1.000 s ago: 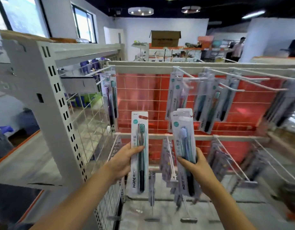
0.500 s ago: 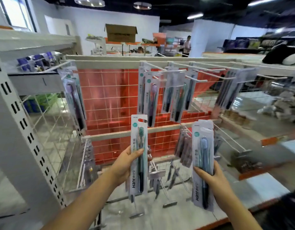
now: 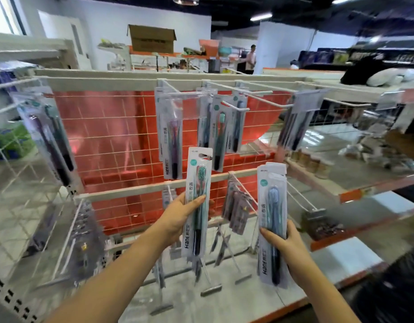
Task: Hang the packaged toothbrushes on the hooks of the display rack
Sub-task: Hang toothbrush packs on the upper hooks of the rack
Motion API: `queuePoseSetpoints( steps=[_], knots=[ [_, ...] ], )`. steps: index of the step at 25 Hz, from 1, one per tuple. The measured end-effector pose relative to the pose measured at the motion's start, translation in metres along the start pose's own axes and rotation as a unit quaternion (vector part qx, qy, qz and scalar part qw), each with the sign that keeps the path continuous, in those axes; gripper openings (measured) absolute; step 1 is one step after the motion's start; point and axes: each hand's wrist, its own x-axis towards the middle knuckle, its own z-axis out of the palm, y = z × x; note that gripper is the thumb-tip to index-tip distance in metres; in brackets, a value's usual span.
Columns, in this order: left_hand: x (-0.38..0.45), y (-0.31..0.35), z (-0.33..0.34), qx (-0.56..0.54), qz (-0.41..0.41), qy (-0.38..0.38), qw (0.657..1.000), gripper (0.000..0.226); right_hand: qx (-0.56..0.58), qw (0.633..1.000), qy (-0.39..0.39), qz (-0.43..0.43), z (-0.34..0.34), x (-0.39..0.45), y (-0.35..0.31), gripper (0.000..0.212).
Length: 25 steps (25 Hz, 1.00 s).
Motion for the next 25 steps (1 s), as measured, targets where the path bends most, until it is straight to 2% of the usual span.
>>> queuePoseSetpoints(
  steps=[7, 10, 13, 20, 25],
  knots=[
    [0.068, 0.033, 0.067, -0.030, 0.102, 0.046, 0.993, 0.015, -0.049, 0.997, -0.053, -0.004, -0.067, 0.061, -0.001, 0.047],
    [0.090, 0.053, 0.078, -0.041, 0.147, 0.068, 0.986, 0.010, -0.063, 0.995, -0.079, 0.003, -0.086, 0.084, 0.004, 0.050],
    [0.105, 0.062, 0.080, -0.027, 0.185, 0.060, 0.981, 0.008, -0.065, 0.994, -0.085, 0.019, -0.098, 0.101, 0.007, 0.049],
    [0.127, 0.056, 0.071, -0.005, 0.149, 0.078, 0.986, 0.007, -0.078, 0.993, -0.073, 0.041, -0.106, 0.122, 0.010, 0.055],
    [0.140, 0.059, 0.061, 0.017, 0.143, 0.071, 0.987, 0.010, -0.072, 0.994, -0.070, 0.038, -0.098, 0.129, 0.005, 0.048]
  ],
)
